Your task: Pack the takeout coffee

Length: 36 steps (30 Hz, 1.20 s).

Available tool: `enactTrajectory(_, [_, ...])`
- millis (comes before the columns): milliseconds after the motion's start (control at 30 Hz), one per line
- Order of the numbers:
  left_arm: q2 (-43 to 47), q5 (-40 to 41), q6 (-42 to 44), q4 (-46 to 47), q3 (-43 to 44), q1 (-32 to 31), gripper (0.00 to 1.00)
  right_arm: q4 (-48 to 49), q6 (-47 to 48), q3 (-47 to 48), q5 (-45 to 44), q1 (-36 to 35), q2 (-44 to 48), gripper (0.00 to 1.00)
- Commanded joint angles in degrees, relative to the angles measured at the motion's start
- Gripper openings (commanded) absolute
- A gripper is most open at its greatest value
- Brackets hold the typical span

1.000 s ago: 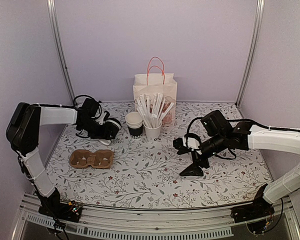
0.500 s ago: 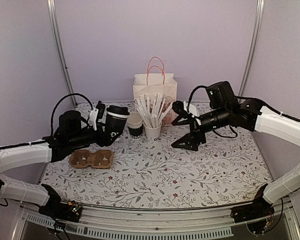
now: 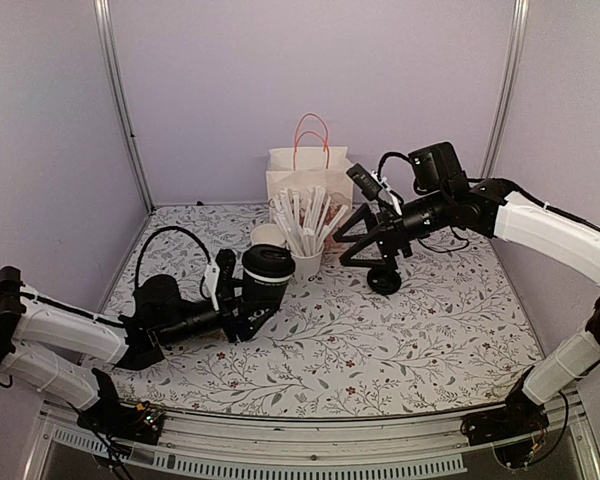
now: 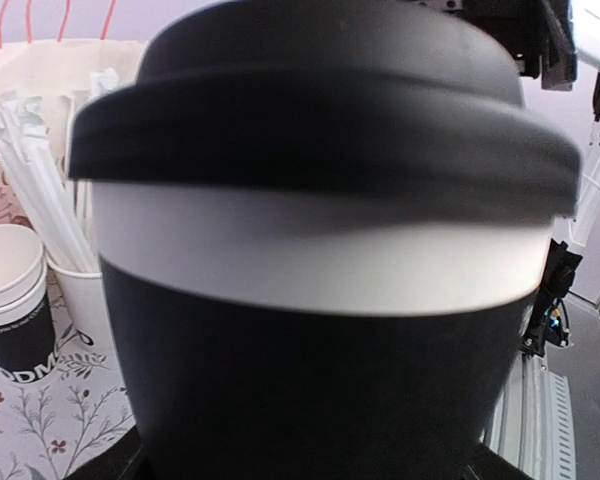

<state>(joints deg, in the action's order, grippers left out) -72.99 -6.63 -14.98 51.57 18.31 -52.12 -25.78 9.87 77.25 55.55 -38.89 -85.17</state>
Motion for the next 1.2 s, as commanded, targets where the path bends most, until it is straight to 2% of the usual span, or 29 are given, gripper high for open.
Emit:
enactTrajectory(0, [-6.88, 2.32, 1.36, 8.12, 3.74, -4.48, 0.70, -0.29, -1.51, 2.61, 4.27, -0.49, -3.32, 0.99])
enactTrajectory(233, [-16.69, 0.77, 0.73, 11.11, 10.94, -8.82, 0.71, -1.97, 1.69, 4.94, 0.72, -3.65, -6.12, 0.99])
enactTrajectory(400, [-20.48, -0.02, 1.07, 11.50, 14.20, -10.26, 0.71, -2.35, 2.85, 4.11, -2.43, -5.38, -6.75, 0.99])
enactTrajectory(667, [-21.60, -0.30, 1.01, 11.87, 15.18, -10.59, 0.71, -0.93, 2.72, 2.72, -3.75, -5.40, -6.80, 0.95])
enactTrajectory(767, [-21.67, -0.49, 0.97, 11.80, 15.27, -10.68, 0.71, -0.36, 2.36, 2.39, -5.83, -5.40, -6.90, 0.99])
enactTrajectory(1167, [-21.90, -1.49, 0.78, 11.46, 15.70, -10.81, 0.71, -0.11, 2.68, 2.43, -12.94, -5.42, -6.36, 0.99])
